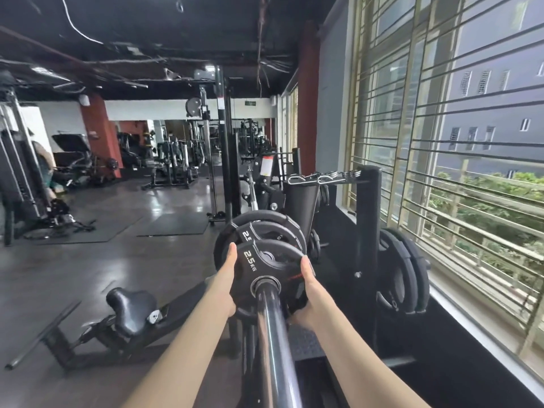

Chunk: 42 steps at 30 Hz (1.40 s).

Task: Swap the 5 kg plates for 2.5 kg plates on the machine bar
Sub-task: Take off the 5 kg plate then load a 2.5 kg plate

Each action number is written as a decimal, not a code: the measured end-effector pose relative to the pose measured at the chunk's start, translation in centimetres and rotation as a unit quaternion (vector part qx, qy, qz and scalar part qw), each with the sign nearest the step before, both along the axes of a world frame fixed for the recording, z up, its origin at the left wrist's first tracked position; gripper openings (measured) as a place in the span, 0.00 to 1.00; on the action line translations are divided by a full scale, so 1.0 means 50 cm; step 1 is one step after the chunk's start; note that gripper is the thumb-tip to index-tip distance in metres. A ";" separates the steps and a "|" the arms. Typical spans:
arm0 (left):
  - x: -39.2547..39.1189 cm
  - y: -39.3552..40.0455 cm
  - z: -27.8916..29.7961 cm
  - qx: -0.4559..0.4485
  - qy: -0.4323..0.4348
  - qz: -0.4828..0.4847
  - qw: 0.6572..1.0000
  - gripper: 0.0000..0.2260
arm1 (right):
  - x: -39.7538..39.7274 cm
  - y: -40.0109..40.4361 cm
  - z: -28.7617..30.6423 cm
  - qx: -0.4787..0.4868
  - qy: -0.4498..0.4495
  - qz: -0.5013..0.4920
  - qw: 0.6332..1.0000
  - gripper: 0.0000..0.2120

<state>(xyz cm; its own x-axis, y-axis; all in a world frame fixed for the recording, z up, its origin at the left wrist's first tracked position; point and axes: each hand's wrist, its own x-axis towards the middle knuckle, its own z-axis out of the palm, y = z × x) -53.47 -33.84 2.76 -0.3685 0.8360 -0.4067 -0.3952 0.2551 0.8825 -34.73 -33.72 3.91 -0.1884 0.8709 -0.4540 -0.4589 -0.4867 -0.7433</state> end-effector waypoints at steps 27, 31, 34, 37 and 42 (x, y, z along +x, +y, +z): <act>0.118 0.097 0.224 0.196 0.608 0.122 0.760 0.10 | 0.133 0.182 0.115 0.102 -0.193 -0.049 0.975 0.06; 0.190 0.157 0.317 0.196 0.699 -0.028 0.688 0.09 | 0.197 0.238 0.122 0.132 -0.167 -0.055 0.975 0.10; 0.251 0.227 0.377 0.181 0.753 -0.095 0.625 0.11 | 0.241 0.293 0.130 0.127 -0.143 -0.062 0.980 0.10; 0.300 0.323 0.422 0.166 0.773 -0.093 0.605 0.10 | 0.273 0.362 0.138 0.131 -0.121 -0.043 0.983 0.09; 0.371 0.474 0.444 0.121 0.800 -0.086 0.581 0.08 | 0.297 0.469 0.159 0.117 -0.069 0.006 0.991 0.07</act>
